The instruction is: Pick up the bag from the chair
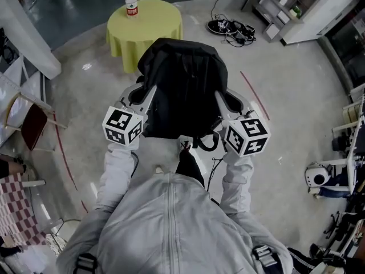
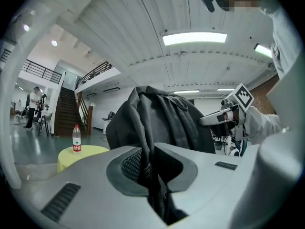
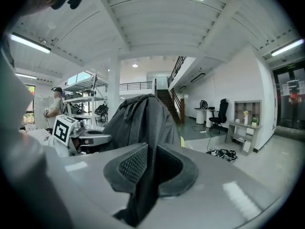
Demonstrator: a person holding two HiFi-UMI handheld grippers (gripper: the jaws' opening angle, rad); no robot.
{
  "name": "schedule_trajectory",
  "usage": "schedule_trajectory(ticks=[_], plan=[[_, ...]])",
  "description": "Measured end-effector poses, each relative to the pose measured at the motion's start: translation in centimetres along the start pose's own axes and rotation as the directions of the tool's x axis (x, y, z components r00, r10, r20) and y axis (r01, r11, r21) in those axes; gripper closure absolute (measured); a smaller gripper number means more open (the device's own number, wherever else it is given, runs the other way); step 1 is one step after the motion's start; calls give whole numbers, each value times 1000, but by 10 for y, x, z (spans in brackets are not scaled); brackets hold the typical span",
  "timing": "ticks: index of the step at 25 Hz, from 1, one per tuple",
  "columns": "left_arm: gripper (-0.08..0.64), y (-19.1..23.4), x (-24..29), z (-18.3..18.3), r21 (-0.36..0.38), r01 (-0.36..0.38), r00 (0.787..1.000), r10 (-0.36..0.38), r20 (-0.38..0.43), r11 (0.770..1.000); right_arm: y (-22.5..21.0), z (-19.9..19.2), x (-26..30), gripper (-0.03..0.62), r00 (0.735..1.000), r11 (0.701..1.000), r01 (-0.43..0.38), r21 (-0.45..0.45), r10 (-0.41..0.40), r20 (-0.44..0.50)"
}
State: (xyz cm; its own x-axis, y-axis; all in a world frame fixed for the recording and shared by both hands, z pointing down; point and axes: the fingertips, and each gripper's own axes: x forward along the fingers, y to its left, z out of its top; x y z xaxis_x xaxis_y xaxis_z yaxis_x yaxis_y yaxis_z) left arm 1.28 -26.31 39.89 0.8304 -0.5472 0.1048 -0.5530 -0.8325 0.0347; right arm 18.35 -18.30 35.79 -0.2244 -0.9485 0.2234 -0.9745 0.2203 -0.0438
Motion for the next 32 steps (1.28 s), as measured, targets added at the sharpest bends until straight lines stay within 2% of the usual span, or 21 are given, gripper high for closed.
schedule_trajectory(ticks=[6,13,32], plan=[[526,-18,-20,10,48,22,1000,-22,9,999,16,5,-28,537,1000,999,12,-36,-12,4],[526,-33,-36,23,74,38,999,-40,24,997,23,10,-46,538,998,998,55,-20,-54,44],[526,-29,-30,10,38,52,999,-52,0,998,21,3,-39,539,998,998,58,-27,-58,10]])
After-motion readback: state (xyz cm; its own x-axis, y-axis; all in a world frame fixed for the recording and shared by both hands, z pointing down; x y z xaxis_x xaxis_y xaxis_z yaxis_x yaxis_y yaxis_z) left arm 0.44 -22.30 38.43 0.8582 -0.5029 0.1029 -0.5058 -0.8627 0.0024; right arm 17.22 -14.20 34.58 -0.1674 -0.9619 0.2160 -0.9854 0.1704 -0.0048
